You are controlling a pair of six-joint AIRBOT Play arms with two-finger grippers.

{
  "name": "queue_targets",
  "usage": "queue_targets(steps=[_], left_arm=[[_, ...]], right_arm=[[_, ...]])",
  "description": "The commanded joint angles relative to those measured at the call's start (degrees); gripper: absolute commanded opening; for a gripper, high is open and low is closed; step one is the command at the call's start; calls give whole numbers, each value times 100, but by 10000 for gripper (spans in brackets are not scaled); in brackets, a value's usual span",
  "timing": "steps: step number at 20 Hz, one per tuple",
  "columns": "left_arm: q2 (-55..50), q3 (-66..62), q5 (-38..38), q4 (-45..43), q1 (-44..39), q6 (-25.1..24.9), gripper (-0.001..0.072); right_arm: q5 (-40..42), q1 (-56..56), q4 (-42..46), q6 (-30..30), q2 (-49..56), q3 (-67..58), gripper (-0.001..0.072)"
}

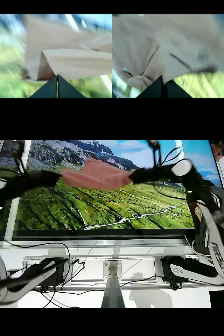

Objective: Fold the clothes and pants, and hang the long-sleeved shirts on hangers.

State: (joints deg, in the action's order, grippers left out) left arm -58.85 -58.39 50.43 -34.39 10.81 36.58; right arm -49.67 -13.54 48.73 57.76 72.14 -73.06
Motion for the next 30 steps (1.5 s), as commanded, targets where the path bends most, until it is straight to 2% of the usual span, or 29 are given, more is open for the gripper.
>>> queue_targets(steps=[1, 4, 6, 9, 11, 13, 15, 17, 20, 25, 28, 30], left_arm=[[1084, -361, -1182, -4, 2, 0, 6], [2159, -358, -2745, -2, 2, 0, 6], [2835, -358, -3475, -2, 0, 2, 6], [3663, -358, -3670, -4, 0, 2, 6], [4065, -356, -3504, -7, 0, 0, 6], [4234, -356, -3213, -7, 0, 4, 6], [4175, -348, -2494, -7, 0, 31, 6], [3971, -304, -1652, -7, 0, 249, 5], [3464, -155, -1001, -26, 0, 719, 5], [2503, -107, -876, -76, 0, 804, 5], [2070, -107, -876, -175, 2, 953, 5], [1956, -107, -876, -420, 0, 955, 5]], right_arm=[[282, -2, 17, 0, -929, -492, 19], [317, -7, -87, 2, -1690, -907, 19], [317, -7, -514, 7, -2159, -1078, 19], [-79, -7, -1733, 24, -2647, -1097, 19], [-584, -9, -2312, 26, -2739, -1097, 19], [-909, -9, -2470, 28, -2708, -1097, 18], [-951, -7, -2415, 127, -2647, -1091, 19], [-929, -7, -2347, 151, -2529, -1093, 19], [-876, -7, -2063, 160, -2201, -1093, 18], [17, -70, -2096, 474, -977, -1095, 17], [723, -651, -2260, 444, -219, -1099, 18], [1078, -1119, -2197, 175, 98, -1099, 17]])
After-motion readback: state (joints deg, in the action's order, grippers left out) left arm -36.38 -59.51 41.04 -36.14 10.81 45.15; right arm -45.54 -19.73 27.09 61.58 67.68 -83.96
